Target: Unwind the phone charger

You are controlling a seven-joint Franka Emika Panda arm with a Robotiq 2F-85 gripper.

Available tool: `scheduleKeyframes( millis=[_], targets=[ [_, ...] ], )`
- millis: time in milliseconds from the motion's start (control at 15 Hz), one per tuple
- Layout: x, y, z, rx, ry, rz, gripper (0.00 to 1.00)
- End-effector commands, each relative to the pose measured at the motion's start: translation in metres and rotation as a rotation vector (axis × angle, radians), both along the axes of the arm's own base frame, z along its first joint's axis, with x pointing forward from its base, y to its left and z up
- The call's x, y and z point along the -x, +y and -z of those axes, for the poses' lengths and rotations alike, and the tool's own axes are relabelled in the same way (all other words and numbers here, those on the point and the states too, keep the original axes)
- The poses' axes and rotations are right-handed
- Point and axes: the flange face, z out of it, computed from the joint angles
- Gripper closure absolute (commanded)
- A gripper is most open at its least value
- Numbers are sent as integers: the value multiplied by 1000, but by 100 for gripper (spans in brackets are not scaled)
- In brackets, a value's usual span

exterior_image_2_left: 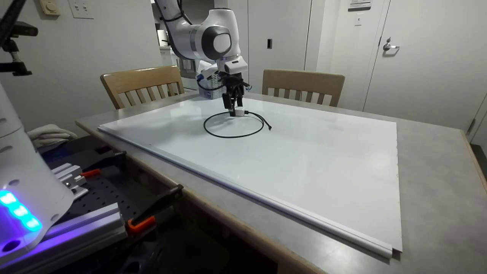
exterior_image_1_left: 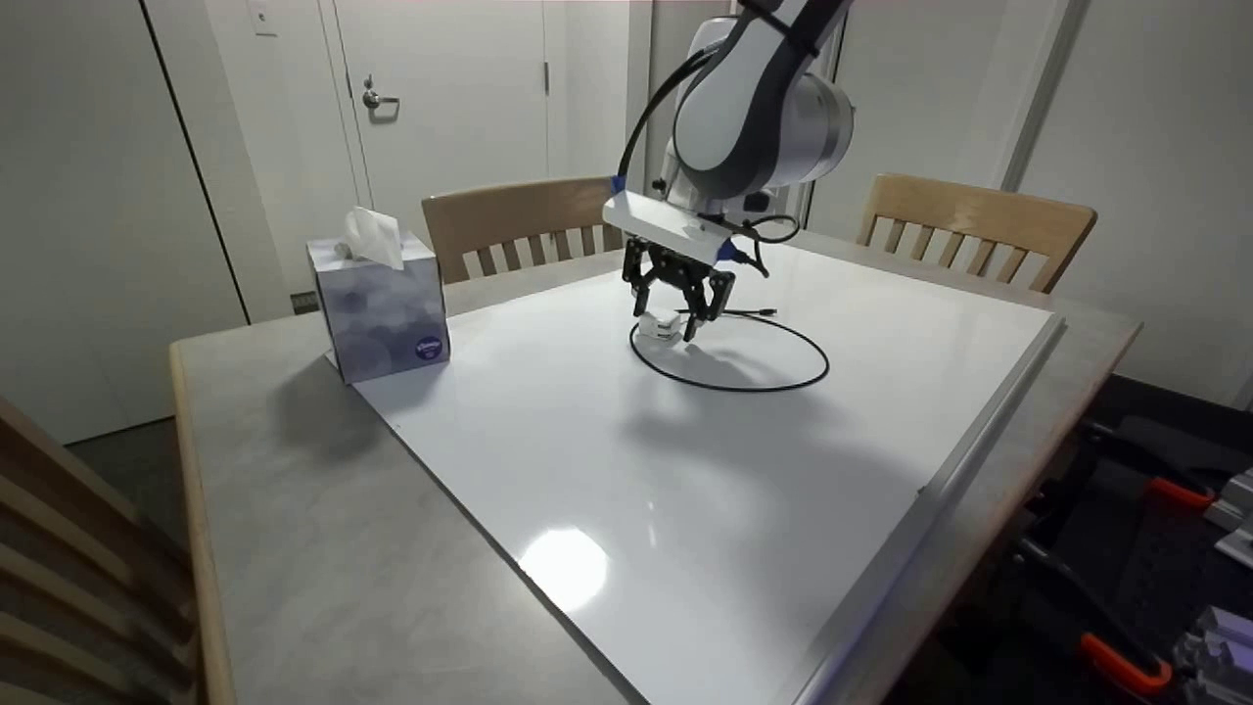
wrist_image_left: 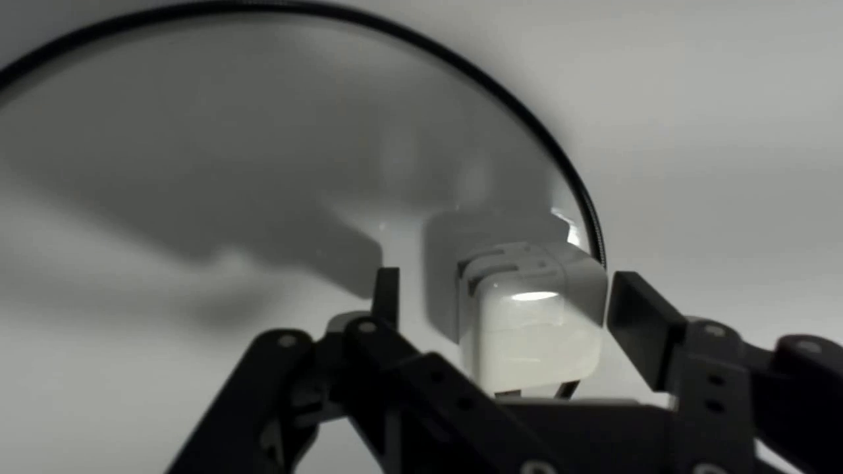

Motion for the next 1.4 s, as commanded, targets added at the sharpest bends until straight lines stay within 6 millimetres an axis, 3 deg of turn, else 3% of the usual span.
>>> scheduleKeyframes(
  millis=[0, 67, 133, 267, 800, 1133, 1267, 1333],
  targets=[
    [-1, -1, 4, -20, -6, -3, 41],
    [0, -1, 4, -21, -4, -2, 48],
    [0, -1, 4, -21, -3, -1, 62],
    [0, -1, 2, -18, 1, -2, 72],
    [-3, -10, -14, 37, 91, -34, 72],
    [-2, -33, -23, 88, 168, 20, 72],
    [4, -45, -18, 102, 189, 50, 72],
    [-3, -38, -14, 88, 169, 28, 47]
  ],
)
